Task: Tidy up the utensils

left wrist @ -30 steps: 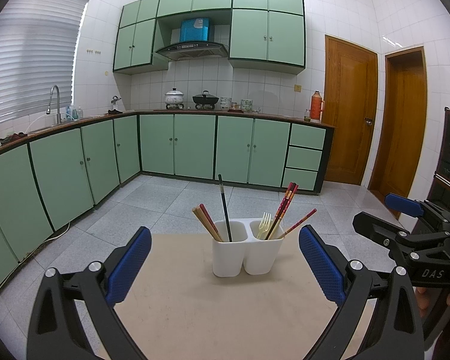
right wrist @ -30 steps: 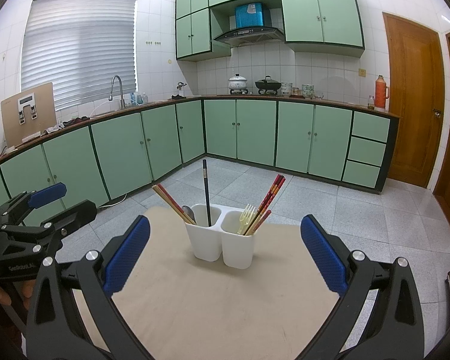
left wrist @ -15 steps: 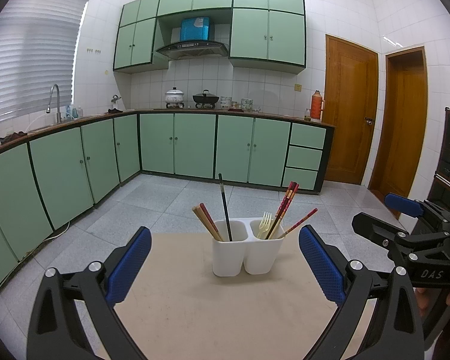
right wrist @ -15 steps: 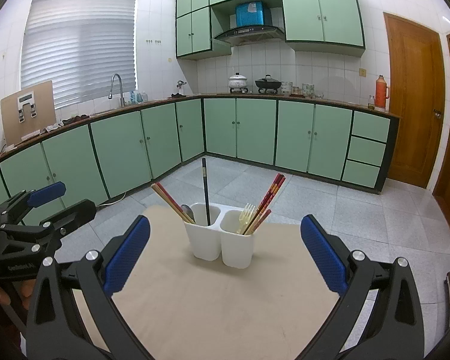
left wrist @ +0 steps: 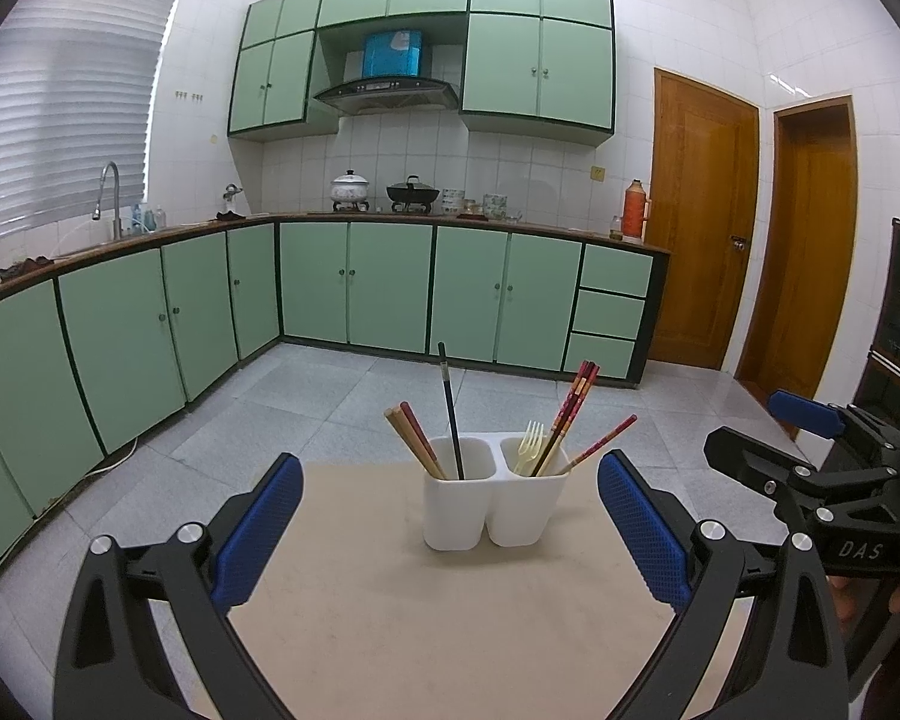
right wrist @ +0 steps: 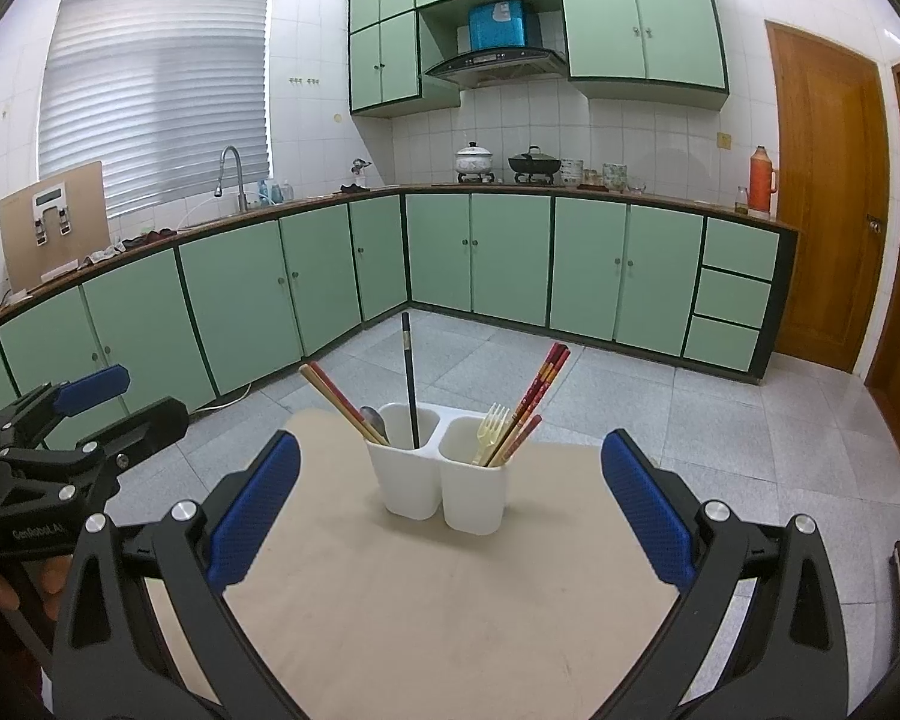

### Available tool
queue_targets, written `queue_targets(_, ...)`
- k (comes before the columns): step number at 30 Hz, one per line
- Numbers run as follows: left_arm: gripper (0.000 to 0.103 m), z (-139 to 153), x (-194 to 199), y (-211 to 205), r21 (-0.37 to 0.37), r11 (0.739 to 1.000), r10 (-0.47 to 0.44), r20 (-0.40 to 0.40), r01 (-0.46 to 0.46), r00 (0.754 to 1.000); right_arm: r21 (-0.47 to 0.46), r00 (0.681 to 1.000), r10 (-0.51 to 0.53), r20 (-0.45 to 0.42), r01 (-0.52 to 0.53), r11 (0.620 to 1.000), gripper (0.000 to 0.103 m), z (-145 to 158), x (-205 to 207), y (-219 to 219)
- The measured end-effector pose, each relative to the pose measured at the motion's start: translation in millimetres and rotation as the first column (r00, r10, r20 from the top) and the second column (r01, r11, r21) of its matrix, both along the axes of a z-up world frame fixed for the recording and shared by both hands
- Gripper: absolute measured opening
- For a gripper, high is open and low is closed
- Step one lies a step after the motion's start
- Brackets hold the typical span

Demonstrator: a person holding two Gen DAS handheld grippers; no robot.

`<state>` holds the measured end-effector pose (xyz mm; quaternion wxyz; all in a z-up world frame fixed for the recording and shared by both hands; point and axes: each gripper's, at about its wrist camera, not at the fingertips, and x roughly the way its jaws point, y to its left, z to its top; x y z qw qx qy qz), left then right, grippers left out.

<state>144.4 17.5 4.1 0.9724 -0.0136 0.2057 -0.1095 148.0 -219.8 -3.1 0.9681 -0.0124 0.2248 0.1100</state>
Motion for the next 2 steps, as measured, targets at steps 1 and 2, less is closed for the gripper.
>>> queue_targets(1, 0.097, -0.2, 0.0, -0.1, 0.000, 1.000, 0.001, 0.000, -0.001, 1.000, 0.001, 1.000, 0.000, 0.000, 0.000, 1.000, 0.098, 0.1, -0.1, -0.3)
queue_targets(2, 0.097, -0.3, 0.2, -0.4, 0.000, 1.000, 0.002, -0.001, -0.002, 1.000, 0.001, 1.000, 0.000, -0.001, 0.000, 1.000, 0.098, 0.3, 0.1, -0.4)
